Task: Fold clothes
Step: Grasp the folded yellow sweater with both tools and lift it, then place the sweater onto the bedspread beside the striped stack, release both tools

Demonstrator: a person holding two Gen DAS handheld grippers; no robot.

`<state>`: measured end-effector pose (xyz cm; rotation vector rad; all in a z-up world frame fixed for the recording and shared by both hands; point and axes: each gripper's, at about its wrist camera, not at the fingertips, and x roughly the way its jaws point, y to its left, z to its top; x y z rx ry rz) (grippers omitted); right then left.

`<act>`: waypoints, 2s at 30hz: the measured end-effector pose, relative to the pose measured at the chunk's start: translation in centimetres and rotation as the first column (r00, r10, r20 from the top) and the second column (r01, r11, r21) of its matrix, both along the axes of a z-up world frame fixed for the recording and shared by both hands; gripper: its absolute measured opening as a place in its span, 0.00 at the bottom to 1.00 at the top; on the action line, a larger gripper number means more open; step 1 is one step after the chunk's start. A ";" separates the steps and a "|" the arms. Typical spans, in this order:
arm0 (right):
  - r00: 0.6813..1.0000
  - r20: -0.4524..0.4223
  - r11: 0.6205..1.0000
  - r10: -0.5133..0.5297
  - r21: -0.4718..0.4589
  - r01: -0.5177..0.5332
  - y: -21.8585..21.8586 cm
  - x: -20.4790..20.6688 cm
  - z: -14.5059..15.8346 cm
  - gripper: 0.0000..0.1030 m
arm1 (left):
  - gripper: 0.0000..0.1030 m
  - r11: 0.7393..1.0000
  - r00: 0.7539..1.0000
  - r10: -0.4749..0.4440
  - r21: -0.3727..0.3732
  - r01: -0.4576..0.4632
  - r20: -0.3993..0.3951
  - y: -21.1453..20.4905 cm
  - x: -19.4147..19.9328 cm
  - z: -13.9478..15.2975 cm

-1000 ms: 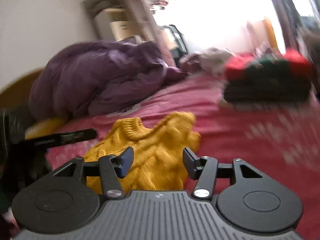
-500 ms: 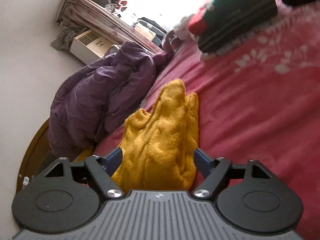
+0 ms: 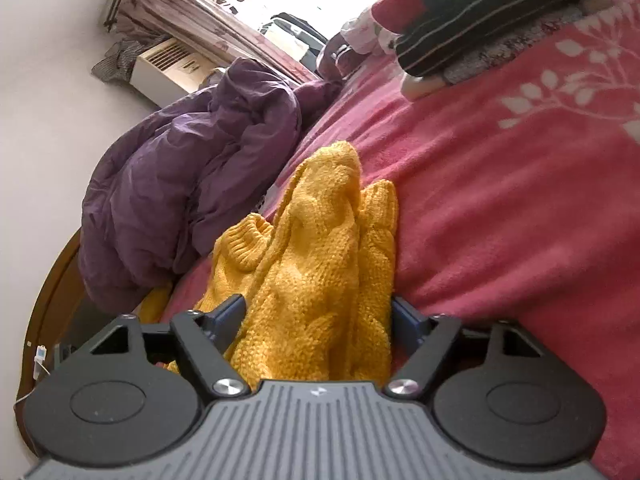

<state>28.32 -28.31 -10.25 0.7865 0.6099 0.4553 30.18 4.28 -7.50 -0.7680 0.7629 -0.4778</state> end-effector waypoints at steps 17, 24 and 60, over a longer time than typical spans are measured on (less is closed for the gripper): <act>0.979 -0.028 0.979 -0.203 -0.010 0.202 -6.4 -8.8 2.4 0.78 | 0.75 0.991 0.991 -0.130 -0.032 0.129 -0.036 -3.4 -4.5 -0.5; 0.990 -0.032 0.990 -0.134 0.036 0.135 -5.3 -7.9 0.2 0.64 | 0.58 0.992 0.991 -0.126 -0.005 0.126 0.035 -3.4 -5.6 -0.9; 0.899 0.040 0.897 -0.436 -0.060 0.437 -17.2 -14.9 1.9 0.68 | 0.82 0.993 0.994 -0.112 0.036 0.113 -0.016 -11.2 -9.3 1.0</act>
